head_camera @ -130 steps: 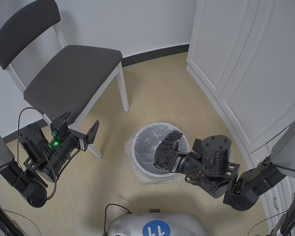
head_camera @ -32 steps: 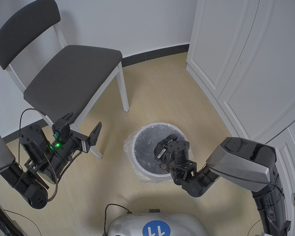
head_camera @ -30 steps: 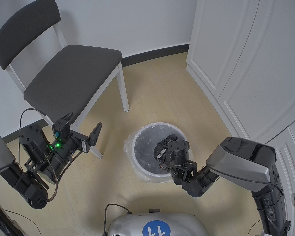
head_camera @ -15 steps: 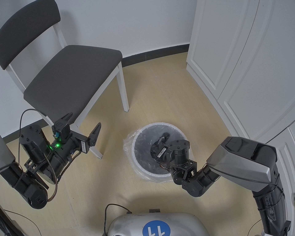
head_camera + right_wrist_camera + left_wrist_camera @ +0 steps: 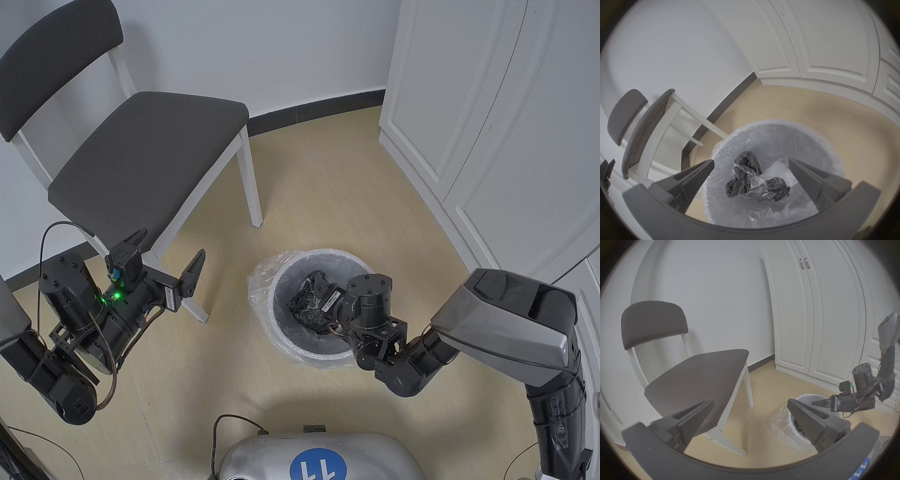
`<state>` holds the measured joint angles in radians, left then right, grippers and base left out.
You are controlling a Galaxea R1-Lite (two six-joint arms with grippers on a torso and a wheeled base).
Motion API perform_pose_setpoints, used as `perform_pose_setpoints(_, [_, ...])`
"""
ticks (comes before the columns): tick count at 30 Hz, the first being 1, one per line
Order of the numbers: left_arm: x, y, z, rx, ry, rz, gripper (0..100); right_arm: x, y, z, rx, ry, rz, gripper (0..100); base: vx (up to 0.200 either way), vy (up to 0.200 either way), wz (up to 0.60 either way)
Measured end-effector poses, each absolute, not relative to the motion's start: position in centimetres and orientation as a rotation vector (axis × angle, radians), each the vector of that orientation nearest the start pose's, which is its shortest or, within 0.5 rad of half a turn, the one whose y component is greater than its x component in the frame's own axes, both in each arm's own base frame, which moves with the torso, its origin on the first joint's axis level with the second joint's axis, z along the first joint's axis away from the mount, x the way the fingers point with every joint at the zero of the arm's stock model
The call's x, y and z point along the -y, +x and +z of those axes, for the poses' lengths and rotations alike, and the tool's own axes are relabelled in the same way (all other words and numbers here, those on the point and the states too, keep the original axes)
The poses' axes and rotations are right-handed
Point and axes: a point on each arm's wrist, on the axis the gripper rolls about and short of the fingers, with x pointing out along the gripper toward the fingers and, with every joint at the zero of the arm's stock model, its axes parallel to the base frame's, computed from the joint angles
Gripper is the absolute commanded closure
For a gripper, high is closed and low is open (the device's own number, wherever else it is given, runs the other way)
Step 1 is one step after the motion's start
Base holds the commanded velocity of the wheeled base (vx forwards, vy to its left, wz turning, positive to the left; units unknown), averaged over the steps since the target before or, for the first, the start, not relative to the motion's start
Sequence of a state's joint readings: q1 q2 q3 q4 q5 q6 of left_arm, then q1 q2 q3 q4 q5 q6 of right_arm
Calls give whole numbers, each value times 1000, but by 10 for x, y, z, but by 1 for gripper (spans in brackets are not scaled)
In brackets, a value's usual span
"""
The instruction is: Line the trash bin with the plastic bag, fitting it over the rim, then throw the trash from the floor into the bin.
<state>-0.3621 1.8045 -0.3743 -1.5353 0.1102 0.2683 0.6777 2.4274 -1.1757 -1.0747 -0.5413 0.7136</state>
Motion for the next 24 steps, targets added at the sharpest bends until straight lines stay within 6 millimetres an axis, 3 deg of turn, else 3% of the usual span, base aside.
perform_pose_setpoints(6, [93,254,140,134,242,-236,0,-264,347,46,-176,456,90,0,0,0,0])
perform_pose_setpoints(14, [93,254,140,133,243,-236,0,-237,317,65,-122,244,114,0,0,0,0])
perform_pose_setpoints(24, [92,251,137,119,246,-238,0,-187,273,58,-90,-129,157,0,0,0,0])
